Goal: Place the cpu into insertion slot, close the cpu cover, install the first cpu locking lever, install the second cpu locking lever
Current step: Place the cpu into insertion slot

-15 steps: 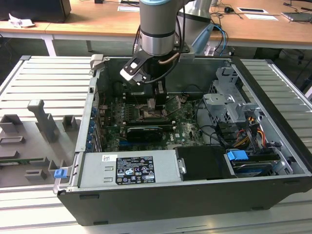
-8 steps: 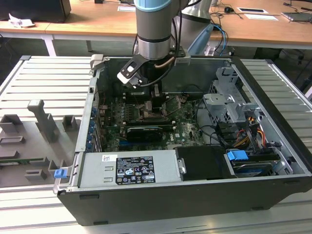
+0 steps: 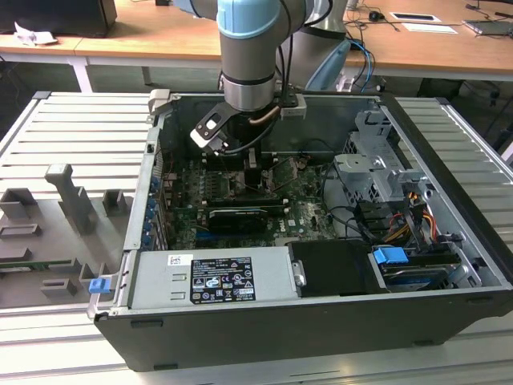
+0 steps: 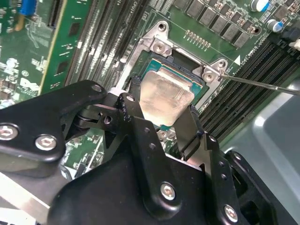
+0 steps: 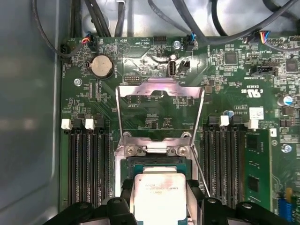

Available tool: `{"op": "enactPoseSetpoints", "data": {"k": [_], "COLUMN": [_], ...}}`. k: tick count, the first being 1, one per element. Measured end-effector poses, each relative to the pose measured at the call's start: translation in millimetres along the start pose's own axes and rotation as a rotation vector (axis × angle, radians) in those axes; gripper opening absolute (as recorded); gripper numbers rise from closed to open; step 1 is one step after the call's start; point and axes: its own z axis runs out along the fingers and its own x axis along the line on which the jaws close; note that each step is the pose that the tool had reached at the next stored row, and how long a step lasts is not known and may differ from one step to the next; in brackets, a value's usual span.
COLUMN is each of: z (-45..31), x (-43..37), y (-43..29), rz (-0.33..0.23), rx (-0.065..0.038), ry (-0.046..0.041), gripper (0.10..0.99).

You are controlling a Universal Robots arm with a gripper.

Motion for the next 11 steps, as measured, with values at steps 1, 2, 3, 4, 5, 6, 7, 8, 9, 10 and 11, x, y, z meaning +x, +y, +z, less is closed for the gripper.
{"op": "enactPoseSetpoints", "data": {"k": [1,2,3,4,5,6,7,8,9,10,11], "z": [1.0,1.7,2.2,2.6,2.9,3.1,3.3,3.5,3.7,4.1,4.4], "x": [0.3,0.3,0.3,0.5,0.6,0.7,0.9,0.9,1.0,1.2,1.2], "y": [0.0,0.0,0.0,-0.1,-0.1,-0.1,0.0,0.0,0.0,0.2,0.7], "rz": [0.000,0.003,0.011,0.020,0.020,0.020,0.015,0.007,0.000,-0.009,-0.009], "rx": [0.000,0.000,0.000,0.001,0.001,0.001,0.001,0.001,0.001,0.001,0.001], "ry": [0.0000,-0.0002,-0.0007,-0.0017,-0.0017,-0.0016,-0.0012,-0.0007,-0.0001,0.0007,0.0006], "gripper": [0.529,0.529,0.529,0.529,0.529,0.529,0.529,0.529,0.529,0.529,0.529]}}
